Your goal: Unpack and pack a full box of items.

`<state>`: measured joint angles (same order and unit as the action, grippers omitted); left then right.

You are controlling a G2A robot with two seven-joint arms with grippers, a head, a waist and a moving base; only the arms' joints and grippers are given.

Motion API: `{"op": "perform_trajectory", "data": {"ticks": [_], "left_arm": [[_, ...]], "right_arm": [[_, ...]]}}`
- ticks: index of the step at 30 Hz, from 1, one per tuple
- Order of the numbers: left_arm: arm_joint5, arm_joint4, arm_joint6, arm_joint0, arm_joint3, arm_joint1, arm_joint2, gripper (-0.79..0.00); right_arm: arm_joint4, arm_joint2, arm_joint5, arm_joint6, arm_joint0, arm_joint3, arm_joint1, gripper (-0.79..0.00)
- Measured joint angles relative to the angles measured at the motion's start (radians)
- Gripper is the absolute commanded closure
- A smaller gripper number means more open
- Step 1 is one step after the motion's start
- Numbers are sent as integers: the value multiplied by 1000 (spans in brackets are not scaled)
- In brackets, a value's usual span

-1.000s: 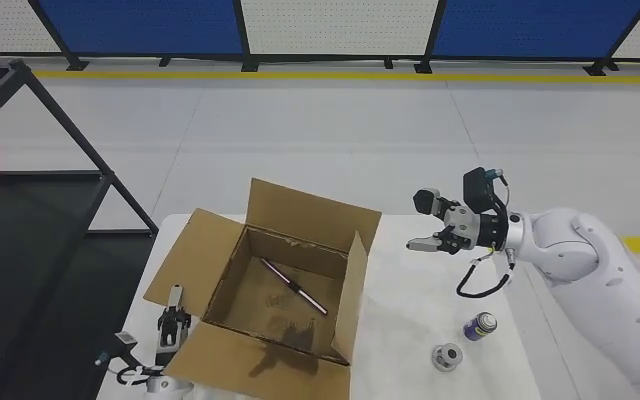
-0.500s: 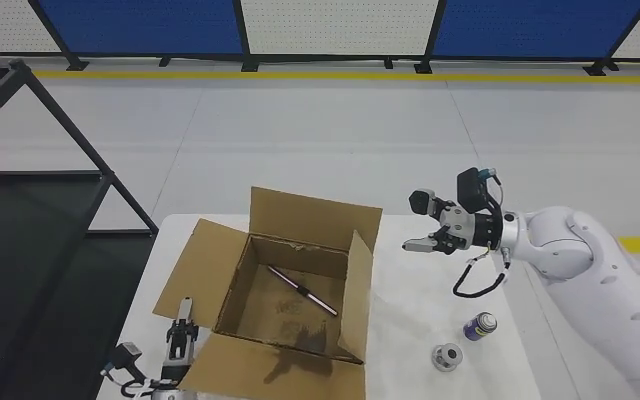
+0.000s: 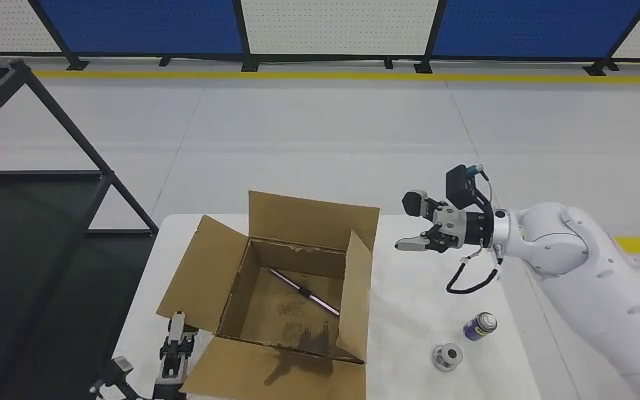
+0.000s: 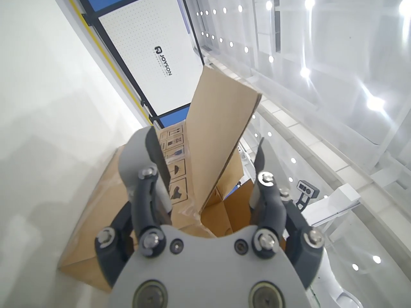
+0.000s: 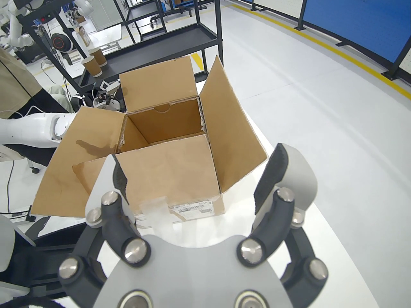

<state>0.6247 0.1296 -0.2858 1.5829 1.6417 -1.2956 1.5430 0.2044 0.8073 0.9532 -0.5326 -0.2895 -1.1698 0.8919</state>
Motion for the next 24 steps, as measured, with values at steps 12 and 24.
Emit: {"op": "perform_trajectory", "data": {"ticks": [12, 24], "left_arm": [[215, -370, 193, 108, 172, 21, 165, -785], [258, -783, 515, 85, 127, 47, 241, -785]], "right_arm": [[-3, 1, -2, 0, 0, 2, 0, -785], [129, -7, -348, -183, 37, -385, 7, -785]]}}
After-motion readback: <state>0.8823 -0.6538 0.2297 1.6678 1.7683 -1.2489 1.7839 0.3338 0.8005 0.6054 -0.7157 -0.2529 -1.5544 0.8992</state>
